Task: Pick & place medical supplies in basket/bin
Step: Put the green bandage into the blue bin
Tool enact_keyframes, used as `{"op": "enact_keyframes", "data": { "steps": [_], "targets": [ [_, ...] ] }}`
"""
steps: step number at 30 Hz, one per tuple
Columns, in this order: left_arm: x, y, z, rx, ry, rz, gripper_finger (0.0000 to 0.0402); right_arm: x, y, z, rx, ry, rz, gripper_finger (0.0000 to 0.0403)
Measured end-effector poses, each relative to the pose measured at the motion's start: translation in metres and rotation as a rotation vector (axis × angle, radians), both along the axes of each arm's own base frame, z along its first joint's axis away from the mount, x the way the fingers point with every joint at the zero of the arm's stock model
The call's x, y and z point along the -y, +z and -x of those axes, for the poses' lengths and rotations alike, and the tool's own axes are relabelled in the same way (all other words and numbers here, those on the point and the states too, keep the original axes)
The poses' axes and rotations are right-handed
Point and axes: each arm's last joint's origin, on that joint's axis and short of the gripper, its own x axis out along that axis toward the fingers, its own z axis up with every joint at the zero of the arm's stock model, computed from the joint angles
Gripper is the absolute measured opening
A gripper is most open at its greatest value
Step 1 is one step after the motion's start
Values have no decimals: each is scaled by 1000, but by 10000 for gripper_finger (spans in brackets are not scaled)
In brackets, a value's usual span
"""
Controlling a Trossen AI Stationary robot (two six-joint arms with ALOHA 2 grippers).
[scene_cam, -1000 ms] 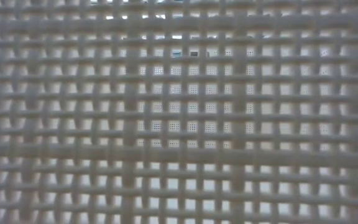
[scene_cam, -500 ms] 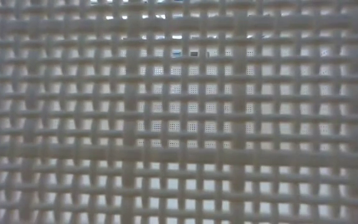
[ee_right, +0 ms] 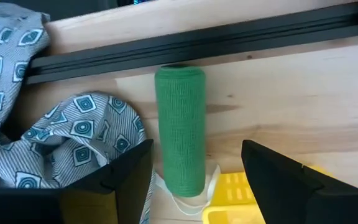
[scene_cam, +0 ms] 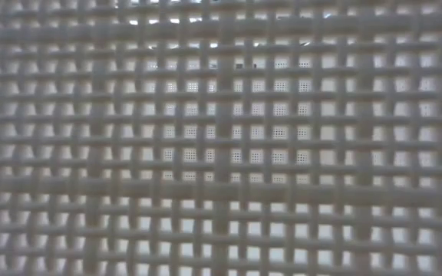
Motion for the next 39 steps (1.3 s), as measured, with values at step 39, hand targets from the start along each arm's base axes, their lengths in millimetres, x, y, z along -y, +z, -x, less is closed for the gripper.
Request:
{"op": "enact_keyframes", "data": {
  "steps": [39],
  "targets": [
    [0,0,0,-4,2,-27,155,-7,-6,-2,-75,-13,-4,240]
  ]
}}
